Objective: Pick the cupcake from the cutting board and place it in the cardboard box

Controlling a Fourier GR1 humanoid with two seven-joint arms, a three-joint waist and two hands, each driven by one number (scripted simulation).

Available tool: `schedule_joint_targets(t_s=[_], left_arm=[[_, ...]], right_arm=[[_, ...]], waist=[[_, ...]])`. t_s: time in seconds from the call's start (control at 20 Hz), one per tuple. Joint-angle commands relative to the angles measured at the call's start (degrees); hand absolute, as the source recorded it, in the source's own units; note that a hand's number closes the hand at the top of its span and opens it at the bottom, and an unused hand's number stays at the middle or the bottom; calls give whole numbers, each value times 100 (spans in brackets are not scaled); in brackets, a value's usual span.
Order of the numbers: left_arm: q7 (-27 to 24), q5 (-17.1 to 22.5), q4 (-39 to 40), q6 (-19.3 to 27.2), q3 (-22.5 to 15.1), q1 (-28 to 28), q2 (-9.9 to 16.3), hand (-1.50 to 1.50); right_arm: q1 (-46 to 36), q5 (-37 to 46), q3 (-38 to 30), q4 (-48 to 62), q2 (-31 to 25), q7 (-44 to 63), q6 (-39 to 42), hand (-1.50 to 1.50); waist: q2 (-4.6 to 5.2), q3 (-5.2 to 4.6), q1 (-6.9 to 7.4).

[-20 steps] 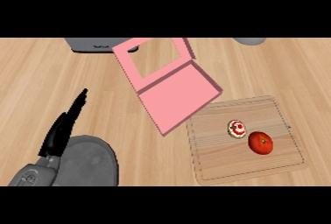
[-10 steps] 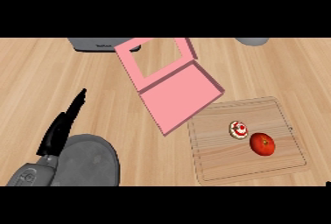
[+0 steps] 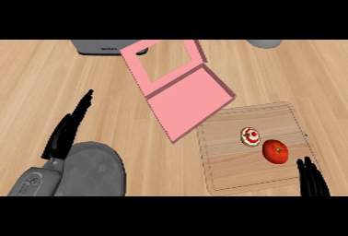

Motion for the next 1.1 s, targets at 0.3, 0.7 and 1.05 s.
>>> schedule_joint_targets(t_s=[0.3,0.7,1.05], left_arm=[[-43,-392,167,-102,236,-95,-350,0],[76,-620,-58,-258,374,102,-422,0],[-312,-820,493,-373,659,-188,-626,0]], right_arm=[[-1251,221,-419,694,-129,257,-52,-150],[-1806,564,-337,1533,-40,595,-42,-150],[-2341,670,-413,1744,-58,1008,21,-150]], waist=[[-9,2,-16],[-7,3,-4],[-4,1,-21]])
